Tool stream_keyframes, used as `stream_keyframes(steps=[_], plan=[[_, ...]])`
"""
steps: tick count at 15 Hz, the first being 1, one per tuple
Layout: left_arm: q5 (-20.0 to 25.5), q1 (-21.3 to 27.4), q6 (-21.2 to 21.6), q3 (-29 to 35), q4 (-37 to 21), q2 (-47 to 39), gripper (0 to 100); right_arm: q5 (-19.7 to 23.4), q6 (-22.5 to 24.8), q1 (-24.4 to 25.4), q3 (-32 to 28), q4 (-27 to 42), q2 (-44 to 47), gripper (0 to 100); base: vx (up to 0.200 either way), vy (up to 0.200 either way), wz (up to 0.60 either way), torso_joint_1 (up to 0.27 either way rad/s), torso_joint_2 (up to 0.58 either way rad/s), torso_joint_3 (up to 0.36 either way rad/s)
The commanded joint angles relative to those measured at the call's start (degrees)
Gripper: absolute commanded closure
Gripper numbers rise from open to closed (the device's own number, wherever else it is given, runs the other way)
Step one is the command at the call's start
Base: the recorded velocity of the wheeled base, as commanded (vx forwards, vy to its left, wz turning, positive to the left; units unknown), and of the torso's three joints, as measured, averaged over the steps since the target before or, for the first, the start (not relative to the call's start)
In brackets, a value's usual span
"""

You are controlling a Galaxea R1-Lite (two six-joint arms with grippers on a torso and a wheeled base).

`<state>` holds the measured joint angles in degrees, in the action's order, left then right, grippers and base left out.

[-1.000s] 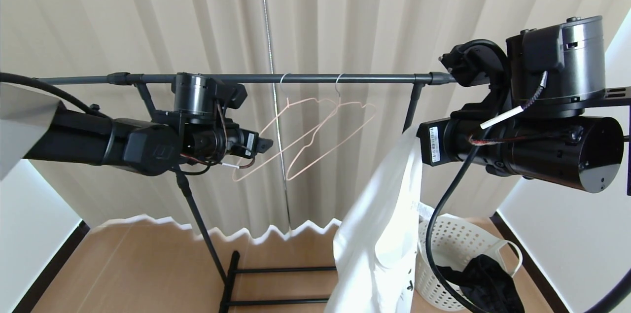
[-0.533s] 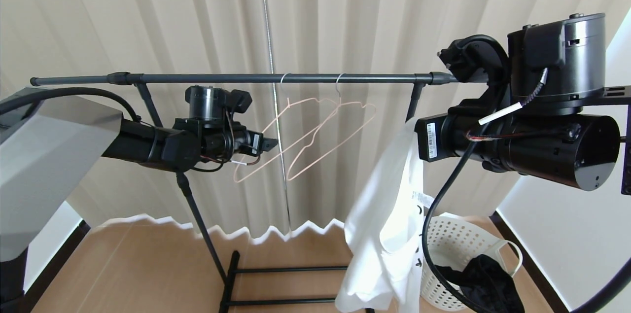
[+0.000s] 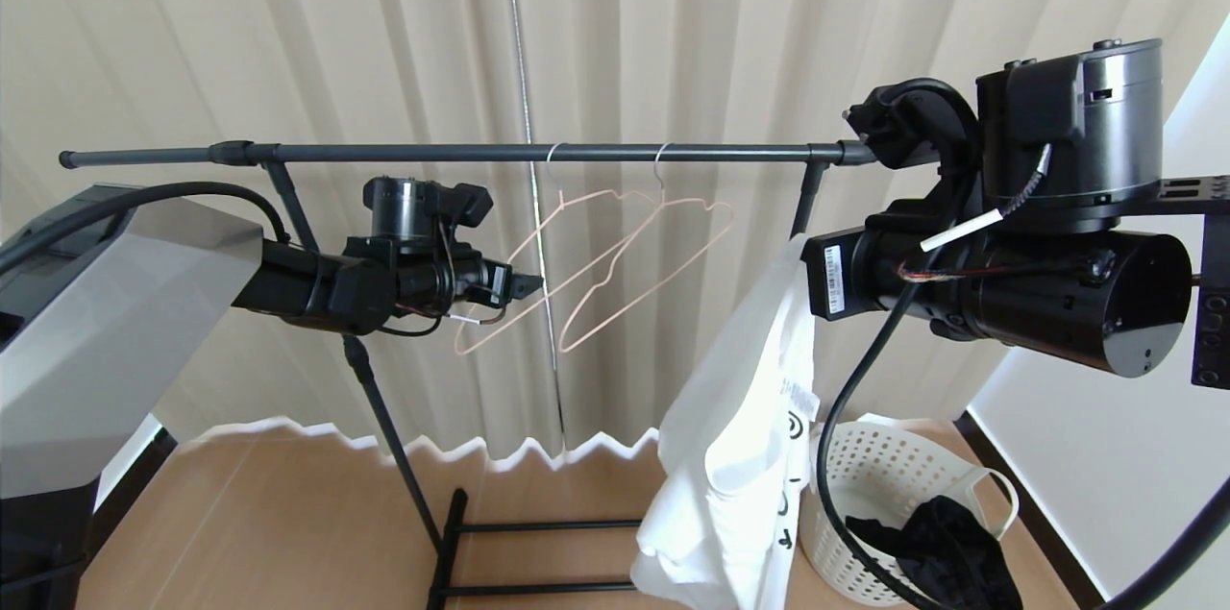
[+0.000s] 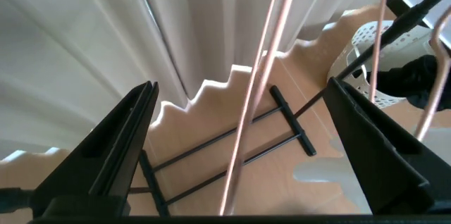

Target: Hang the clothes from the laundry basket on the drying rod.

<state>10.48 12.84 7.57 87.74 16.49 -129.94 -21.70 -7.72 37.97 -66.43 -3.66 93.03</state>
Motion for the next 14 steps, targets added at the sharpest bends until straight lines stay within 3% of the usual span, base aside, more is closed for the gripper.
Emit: stream_keyframes(steps=[1, 9, 10, 14], plan=[[0.06, 0.61, -0.01, -0.81, 0.12, -0.58, 0, -0.01, -0.02, 0.35, -0.02, -0.03, 0.14, 100, 0.0, 0.0, 0.0, 0.0, 0.0, 0.0], [1.82, 1.49, 0.08, -0.55, 0.21, -0.67, 0, -0.1, 0.25, 1.14, 0.33, -0.03, -0.21, 100, 0.0, 0.0, 0.0, 0.0, 0.0, 0.0], [1.82, 1.58, 0.08, -0.64, 0.12, -0.67, 100, -0.1, 0.25, 1.14, 0.33, -0.03, -0.21, 100, 0.0, 0.0, 0.0, 0.0, 0.0, 0.0], [1.73, 1.58, -0.01, -0.37, 0.21, -0.67, 100, -0.1, 0.25, 1.14, 0.33, -0.03, -0.48, 100, 0.0, 0.0, 0.0, 0.0, 0.0, 0.0]])
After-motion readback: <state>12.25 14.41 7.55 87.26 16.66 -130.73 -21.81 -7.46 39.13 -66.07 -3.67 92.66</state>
